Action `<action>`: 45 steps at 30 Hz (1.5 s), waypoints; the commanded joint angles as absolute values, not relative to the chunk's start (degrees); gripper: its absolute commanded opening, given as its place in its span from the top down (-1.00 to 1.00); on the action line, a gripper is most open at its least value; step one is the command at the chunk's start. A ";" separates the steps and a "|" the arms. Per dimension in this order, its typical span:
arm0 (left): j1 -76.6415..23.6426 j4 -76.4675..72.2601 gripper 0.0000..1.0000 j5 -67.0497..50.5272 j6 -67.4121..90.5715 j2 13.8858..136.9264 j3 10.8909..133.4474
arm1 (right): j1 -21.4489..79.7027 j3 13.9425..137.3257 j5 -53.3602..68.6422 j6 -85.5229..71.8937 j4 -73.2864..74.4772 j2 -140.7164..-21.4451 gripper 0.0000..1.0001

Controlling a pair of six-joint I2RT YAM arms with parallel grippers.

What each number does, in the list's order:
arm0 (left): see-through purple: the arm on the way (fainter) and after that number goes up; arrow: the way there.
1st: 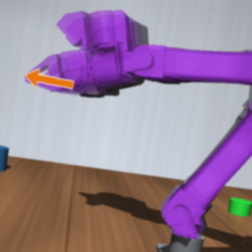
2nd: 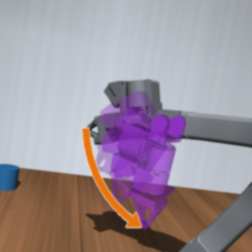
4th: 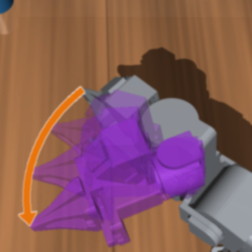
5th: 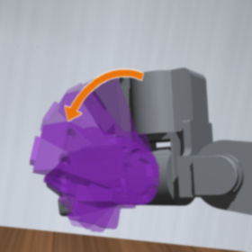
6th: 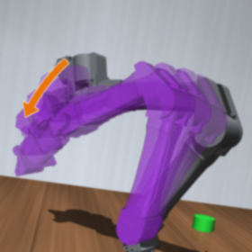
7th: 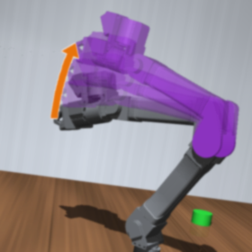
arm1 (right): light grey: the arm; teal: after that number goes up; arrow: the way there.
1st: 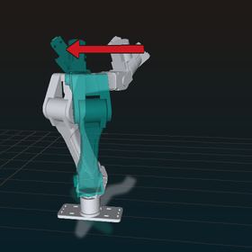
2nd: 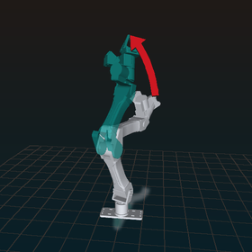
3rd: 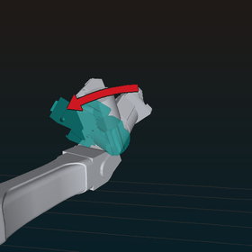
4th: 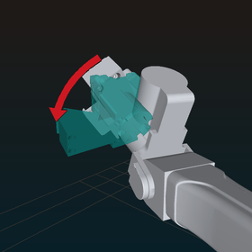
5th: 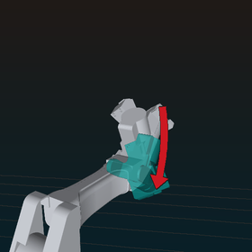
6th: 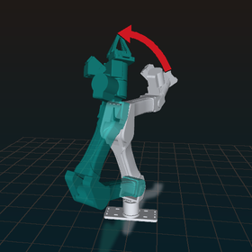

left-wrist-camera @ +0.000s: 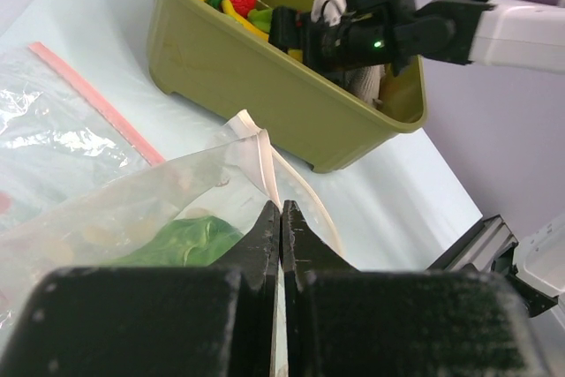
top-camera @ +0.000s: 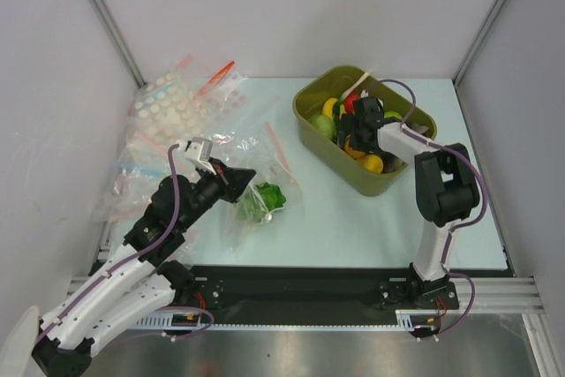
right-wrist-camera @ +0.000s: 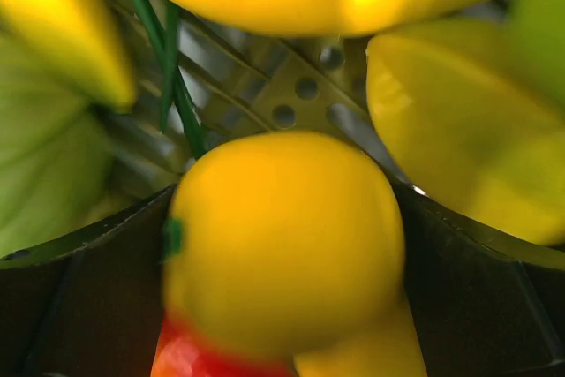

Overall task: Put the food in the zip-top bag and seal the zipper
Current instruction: Pick up the fake fruit from the bin, then place the fake fruit in the zipper food storage bag.

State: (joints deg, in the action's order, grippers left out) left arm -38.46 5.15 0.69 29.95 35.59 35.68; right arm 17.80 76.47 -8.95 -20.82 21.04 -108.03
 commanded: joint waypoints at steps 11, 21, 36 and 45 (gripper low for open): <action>-38.50 2.37 0.99 -0.18 30.15 35.51 36.21 | 17.49 75.24 -1.68 -21.71 18.73 -106.46 0.31; -38.50 2.20 0.99 -0.18 30.06 35.95 36.12 | 17.93 58.20 2.28 -25.48 1.33 -81.87 0.68; -38.50 2.02 1.00 -0.18 30.06 37.70 36.39 | 21.69 51.94 9.48 -24.44 -6.33 -68.12 0.67; -38.50 2.46 0.99 -0.18 30.06 36.65 36.39 | 38.75 55.10 22.32 -7.57 -6.33 -67.76 0.63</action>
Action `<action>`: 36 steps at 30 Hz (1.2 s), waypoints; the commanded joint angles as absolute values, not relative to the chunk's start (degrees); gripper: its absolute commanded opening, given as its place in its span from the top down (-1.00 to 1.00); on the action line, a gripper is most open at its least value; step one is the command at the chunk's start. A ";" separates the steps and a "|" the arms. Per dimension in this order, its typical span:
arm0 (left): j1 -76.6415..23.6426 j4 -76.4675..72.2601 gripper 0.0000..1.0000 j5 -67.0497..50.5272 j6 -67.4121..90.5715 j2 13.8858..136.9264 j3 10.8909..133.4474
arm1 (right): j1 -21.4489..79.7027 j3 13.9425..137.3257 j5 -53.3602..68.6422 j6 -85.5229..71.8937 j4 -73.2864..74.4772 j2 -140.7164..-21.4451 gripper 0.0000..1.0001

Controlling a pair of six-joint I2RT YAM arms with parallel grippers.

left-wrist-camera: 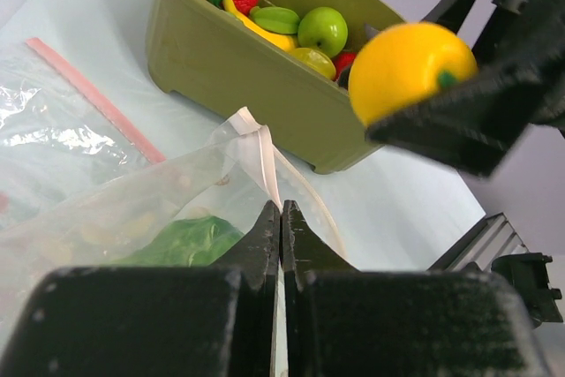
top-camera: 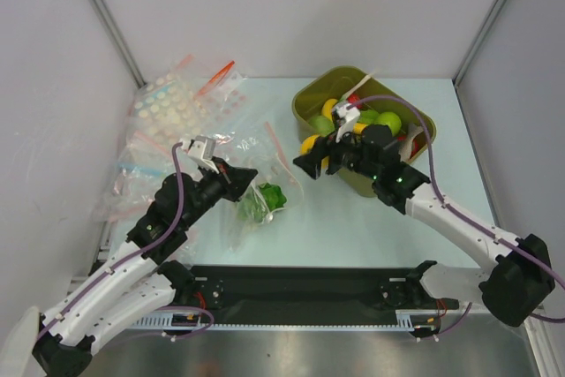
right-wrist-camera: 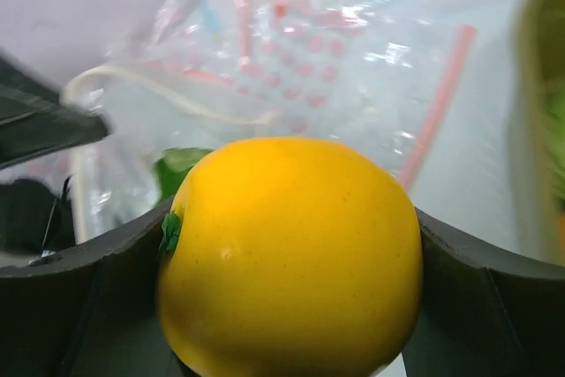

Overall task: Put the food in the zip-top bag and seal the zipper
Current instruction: Place the fake fruit in the zipper food storage bag.

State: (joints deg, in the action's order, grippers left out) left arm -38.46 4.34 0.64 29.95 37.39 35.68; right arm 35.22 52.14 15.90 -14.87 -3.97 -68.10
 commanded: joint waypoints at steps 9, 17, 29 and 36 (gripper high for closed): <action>-38.50 0.18 0.99 -5.18 31.29 37.09 36.12 | 49.13 60.37 22.15 -2.12 -2.90 -77.51 0.67; -38.50 -2.81 0.99 -8.96 32.52 35.60 35.60 | 52.91 62.49 16.35 -0.97 -2.54 -83.32 0.63; -38.41 -4.49 0.95 -10.29 34.89 35.59 34.63 | 58.27 62.23 6.24 -0.18 -3.34 -83.15 -0.63; -38.41 -2.46 0.93 -5.72 36.21 35.51 34.63 | 58.27 61.26 4.04 -0.18 -3.34 -81.12 -0.71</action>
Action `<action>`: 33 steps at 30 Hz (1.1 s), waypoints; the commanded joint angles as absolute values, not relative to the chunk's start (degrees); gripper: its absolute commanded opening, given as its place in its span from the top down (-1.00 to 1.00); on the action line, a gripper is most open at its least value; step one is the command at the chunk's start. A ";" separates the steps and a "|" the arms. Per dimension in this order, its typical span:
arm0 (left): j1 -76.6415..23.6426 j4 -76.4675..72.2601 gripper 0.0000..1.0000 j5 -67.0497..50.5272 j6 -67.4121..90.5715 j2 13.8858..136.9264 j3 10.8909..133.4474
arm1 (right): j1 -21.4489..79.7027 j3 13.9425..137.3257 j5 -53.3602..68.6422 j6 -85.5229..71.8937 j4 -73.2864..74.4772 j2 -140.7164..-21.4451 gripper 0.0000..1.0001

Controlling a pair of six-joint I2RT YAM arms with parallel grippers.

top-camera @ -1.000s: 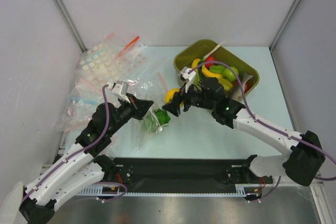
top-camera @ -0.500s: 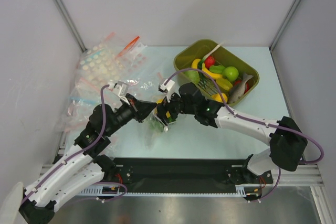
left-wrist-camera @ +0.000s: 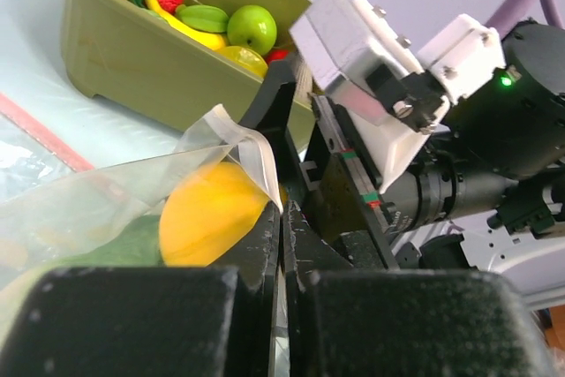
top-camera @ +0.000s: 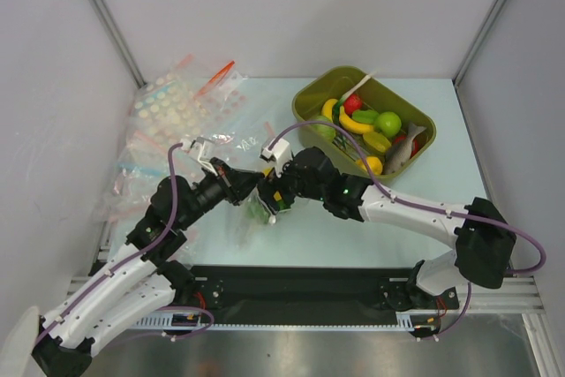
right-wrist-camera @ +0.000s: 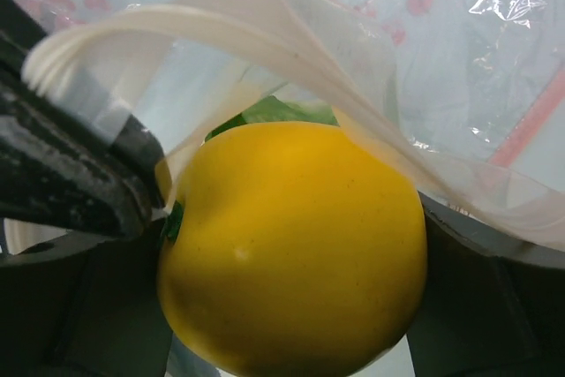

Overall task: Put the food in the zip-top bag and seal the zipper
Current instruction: Place the fake fruit in the zipper food storage bag.

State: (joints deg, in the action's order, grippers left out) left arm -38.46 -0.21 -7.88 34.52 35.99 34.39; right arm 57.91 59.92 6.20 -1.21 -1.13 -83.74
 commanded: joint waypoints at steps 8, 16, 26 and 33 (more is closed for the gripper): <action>-38.14 -1.76 0.91 -3.87 36.39 33.57 34.19 | 58.18 60.47 4.22 -0.18 -3.52 -79.89 -1.00; -37.71 -1.32 0.92 -4.13 36.56 34.37 34.45 | 57.92 59.50 4.74 -0.18 -4.13 -77.35 -0.89; -37.44 -0.35 0.92 -2.90 36.04 33.75 34.89 | 54.58 56.25 4.05 -3.16 -5.89 -70.75 -0.64; -37.44 4.04 0.94 4.04 35.07 29.71 35.16 | 53.96 59.85 -6.04 -7.11 1.56 -71.89 -0.18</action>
State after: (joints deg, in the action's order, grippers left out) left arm -37.87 4.23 -0.14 35.53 32.27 34.06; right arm 53.87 56.75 0.51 -4.73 -1.89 -71.68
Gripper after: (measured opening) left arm 0.036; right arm 0.616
